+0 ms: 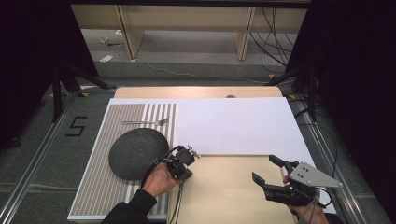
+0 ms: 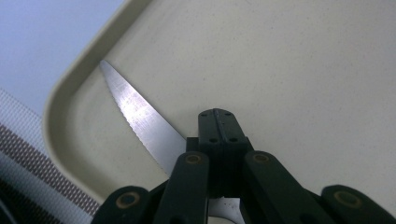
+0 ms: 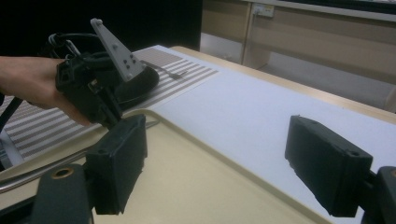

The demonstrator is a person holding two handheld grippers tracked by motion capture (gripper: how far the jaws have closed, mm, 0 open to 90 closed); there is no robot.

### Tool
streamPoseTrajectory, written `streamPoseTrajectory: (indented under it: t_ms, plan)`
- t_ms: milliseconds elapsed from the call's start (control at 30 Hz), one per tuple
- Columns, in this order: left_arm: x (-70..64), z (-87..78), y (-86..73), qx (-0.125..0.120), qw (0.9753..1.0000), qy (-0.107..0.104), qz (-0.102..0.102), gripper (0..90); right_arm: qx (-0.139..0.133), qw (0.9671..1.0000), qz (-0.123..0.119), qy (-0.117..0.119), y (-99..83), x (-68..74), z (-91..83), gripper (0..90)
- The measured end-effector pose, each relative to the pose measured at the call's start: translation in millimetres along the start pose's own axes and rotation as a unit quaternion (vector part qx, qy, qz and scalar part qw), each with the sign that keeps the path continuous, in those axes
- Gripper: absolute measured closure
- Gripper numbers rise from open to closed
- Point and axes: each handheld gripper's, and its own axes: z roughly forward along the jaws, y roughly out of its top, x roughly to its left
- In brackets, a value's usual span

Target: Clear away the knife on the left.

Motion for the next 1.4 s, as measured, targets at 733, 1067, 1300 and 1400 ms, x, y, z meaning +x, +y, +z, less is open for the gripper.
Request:
streamPoseTrajectory:
  t_ms: [733, 1067, 1300, 1400]
  plan:
    - [7.4, -4.4, -10.4, -0.002, 0.9999, -0.005, -0.014, 89.7, -0.001, 1.0000, -0.001, -0.001, 0.3, 0.0, -0.3, 21.8]
    - [8.7, -5.0, -11.6, -0.007, 0.9992, -0.036, -0.016, 75.4, -0.001, 1.0000, -0.004, 0.000, 0.3, 0.0, -0.6, 21.8]
    - [4.4, -12.3, -9.8, -0.050, 0.9965, -0.065, -0.016, 55.1, -0.001, 1.0000, -0.004, 0.000, 0.3, 0.2, -0.5, 21.8]
    - [5.0, -14.3, -9.9, -0.061, 0.9948, -0.080, -0.018, 47.5, 0.000, 1.0000, -0.004, 0.001, 0.2, 0.4, -0.5, 21.8]
